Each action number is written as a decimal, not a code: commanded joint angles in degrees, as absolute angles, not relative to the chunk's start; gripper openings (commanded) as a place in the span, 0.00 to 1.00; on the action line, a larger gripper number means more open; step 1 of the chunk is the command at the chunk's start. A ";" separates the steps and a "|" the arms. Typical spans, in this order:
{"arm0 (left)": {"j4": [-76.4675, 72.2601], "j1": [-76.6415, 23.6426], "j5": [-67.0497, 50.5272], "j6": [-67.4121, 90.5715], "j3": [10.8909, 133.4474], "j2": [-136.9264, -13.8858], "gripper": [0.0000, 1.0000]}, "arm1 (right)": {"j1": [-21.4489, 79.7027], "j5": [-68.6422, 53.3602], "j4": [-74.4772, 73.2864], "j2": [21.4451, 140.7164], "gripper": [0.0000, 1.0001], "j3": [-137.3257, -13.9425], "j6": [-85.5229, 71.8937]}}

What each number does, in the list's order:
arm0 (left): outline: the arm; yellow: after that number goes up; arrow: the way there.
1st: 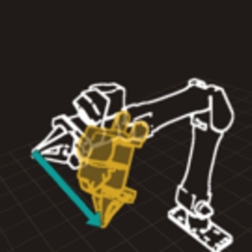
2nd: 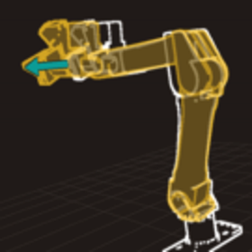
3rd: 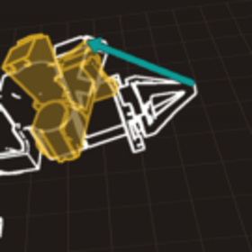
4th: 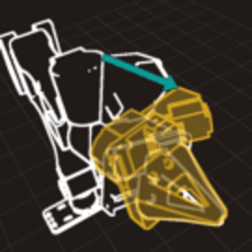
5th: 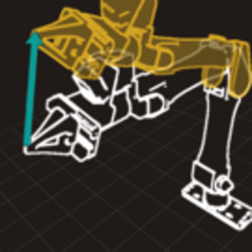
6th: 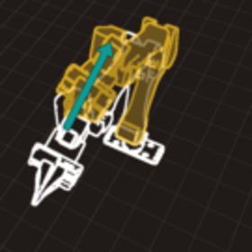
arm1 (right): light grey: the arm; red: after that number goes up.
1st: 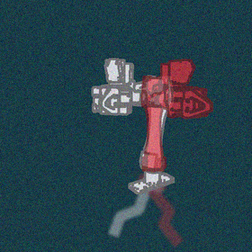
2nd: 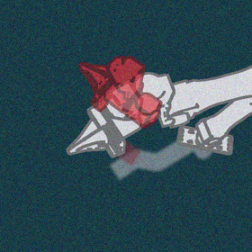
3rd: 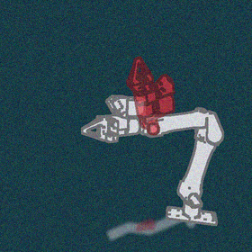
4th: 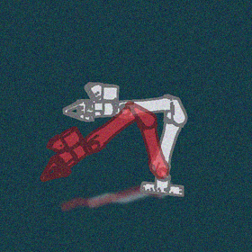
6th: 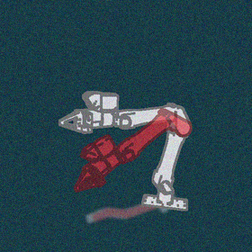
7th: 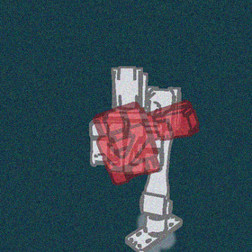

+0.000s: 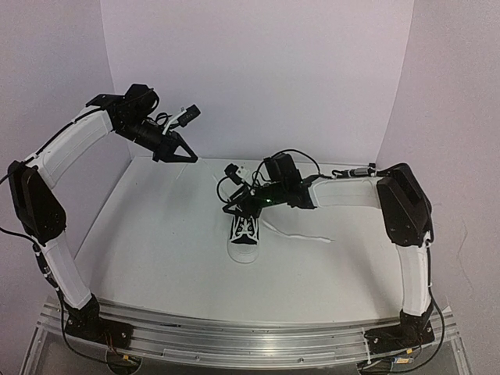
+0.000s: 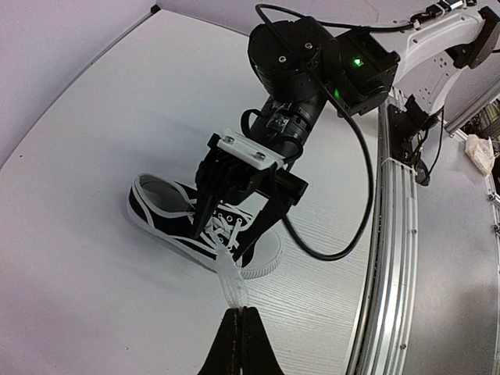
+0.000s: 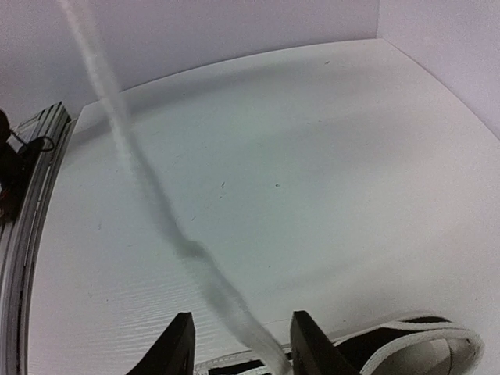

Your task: Tie the shoes

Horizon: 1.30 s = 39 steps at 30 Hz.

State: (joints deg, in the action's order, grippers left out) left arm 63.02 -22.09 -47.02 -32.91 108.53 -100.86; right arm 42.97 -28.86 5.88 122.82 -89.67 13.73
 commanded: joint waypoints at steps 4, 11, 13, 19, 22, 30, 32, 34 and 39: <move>63.10 -22.24 -47.68 -33.25 107.82 -97.73 0.00 | 43.02 -26.02 12.67 122.95 0.11 -89.07 12.66; 60.03 -22.25 -41.31 -40.64 93.99 -94.25 0.00 | 41.13 -24.01 17.97 119.46 0.00 -83.81 7.22; 55.38 -22.70 -37.32 -46.39 82.19 -91.71 0.00 | 40.96 -24.16 18.34 118.20 0.00 -82.37 7.63; 47.98 -28.51 -38.85 -58.67 67.46 -90.24 0.74 | 40.98 -26.81 18.59 117.73 0.00 -80.93 9.14; 45.53 -28.37 -42.47 -62.72 68.84 -91.80 0.88 | 40.92 -27.29 18.63 117.65 0.00 -80.67 10.49; 21.55 -28.08 -55.60 -44.66 77.25 -104.10 0.65 | 39.86 -28.38 18.95 117.89 0.00 -81.30 12.22; 12.60 -28.12 -57.26 -37.59 77.63 -107.35 0.61 | 39.58 -28.44 19.62 117.56 0.00 -81.29 12.30; 10.76 -28.15 -59.22 -37.48 78.76 -109.90 0.65 | 39.33 -28.82 20.37 117.51 0.00 -81.47 11.84; 1.67 -28.05 -62.40 -37.09 76.98 -113.16 0.70 | 38.86 -30.10 24.80 118.09 0.00 -81.43 7.92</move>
State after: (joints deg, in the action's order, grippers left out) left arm 14.21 -28.08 -56.33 -40.87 76.50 -111.67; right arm 39.33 -27.72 19.01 121.36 -80.84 10.48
